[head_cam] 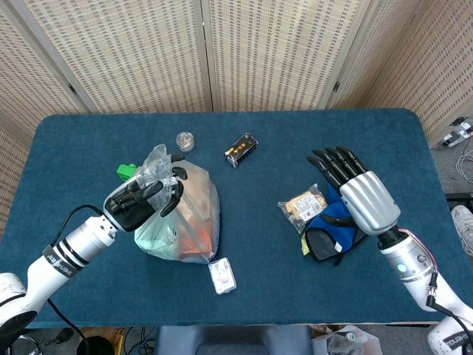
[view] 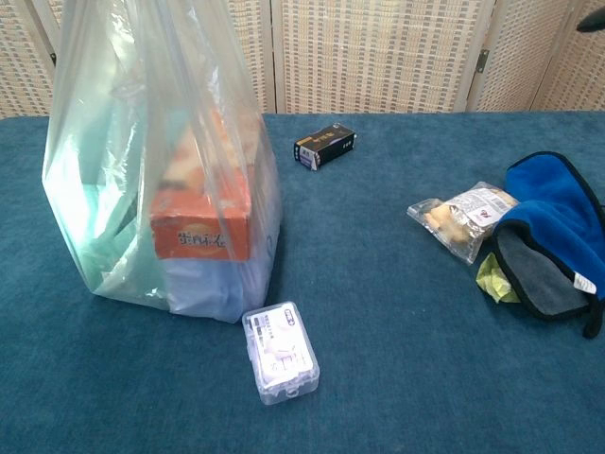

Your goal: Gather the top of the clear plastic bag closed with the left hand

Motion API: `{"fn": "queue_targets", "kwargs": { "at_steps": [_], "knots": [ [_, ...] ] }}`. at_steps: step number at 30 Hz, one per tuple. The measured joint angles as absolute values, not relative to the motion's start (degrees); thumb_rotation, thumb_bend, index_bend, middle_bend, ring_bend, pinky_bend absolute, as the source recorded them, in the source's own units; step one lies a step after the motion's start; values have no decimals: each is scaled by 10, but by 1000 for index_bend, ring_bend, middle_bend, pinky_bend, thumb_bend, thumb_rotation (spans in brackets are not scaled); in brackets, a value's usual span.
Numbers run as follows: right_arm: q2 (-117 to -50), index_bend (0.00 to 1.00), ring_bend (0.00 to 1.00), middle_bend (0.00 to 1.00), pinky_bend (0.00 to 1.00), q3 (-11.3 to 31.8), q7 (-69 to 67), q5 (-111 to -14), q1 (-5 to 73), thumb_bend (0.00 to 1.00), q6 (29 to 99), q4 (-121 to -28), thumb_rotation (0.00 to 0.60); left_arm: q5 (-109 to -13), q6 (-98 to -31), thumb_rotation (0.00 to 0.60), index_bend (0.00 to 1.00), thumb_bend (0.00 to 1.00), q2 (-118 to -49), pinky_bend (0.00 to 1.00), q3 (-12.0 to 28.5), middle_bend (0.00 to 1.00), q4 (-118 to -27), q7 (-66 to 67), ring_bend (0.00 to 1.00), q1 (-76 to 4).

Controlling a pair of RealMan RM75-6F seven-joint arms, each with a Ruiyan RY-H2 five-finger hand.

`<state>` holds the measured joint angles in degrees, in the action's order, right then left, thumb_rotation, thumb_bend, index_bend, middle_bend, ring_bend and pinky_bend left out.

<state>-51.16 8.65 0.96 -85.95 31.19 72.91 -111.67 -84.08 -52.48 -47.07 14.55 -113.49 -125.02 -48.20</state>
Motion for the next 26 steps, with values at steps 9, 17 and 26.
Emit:
{"fn": "queue_targets", "kwargs": {
  "at_steps": [9,17,26],
  "knots": [
    [-541,0,47,74,88,53,-13,-883,268,80,747,-1082,600,-779,-503,600,403,544,-442,999,179,546,-1157,-1201,657,-479],
    [-557,0,47,74,88,33,-24,-885,240,80,749,-1064,600,-712,-492,600,422,568,-410,1000,232,567,-1176,-1159,675,-468],
    [-569,0,47,74,88,21,-47,-884,216,82,751,-1042,600,-671,-494,600,425,568,-386,1000,302,572,-1181,-1152,677,-449]
  ]
}}
